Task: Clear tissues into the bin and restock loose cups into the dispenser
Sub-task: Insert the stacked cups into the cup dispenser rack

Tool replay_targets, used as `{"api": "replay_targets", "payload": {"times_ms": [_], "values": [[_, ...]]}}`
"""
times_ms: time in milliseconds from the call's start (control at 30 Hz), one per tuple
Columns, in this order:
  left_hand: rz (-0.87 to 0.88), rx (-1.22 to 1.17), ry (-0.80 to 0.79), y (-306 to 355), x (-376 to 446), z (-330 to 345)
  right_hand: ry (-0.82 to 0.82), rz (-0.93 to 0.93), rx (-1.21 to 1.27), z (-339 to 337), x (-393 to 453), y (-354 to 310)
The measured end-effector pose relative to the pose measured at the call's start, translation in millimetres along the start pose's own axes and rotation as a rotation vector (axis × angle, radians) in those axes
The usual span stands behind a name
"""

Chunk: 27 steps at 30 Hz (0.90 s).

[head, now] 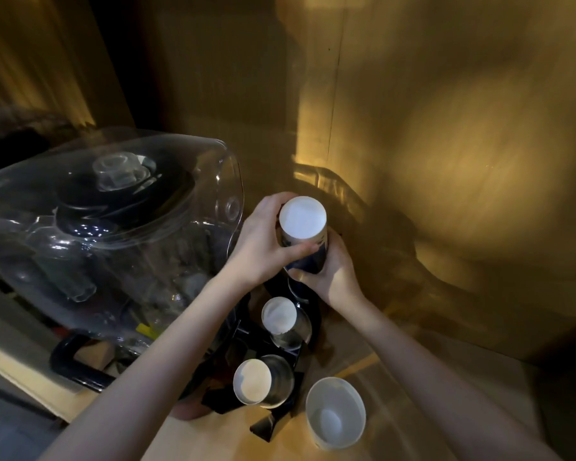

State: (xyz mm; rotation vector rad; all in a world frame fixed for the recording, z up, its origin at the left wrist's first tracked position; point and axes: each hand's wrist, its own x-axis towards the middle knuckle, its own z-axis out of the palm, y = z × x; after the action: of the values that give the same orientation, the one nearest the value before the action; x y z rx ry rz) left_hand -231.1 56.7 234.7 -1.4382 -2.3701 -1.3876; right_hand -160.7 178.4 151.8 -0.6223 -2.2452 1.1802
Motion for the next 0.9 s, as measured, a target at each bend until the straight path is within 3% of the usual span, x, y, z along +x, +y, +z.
{"api": "replay_targets", "payload": {"times_ms": [233,333,600,900], "values": [[-0.167,-0.181,-0.070,-19.7,-5.4,30.8,0.129,-0.163,-0.134,-9.3,-18.1,-3.2],[-0.233,-0.155,-0.088,-32.2,-6.7,40.8,0.140,-0.277,-0.227,-10.5,-16.1,-4.4],[-0.316,-0.012,-0.201,-33.8,3.5,50.5,0.064,-0.376,-0.583,-9.5,-10.4,4.7],[-0.418,-0.027,-0.210,-32.4,0.7,48.8,-0.092,-0.373,-0.685,-16.3,-8.4,-5.3]]}}
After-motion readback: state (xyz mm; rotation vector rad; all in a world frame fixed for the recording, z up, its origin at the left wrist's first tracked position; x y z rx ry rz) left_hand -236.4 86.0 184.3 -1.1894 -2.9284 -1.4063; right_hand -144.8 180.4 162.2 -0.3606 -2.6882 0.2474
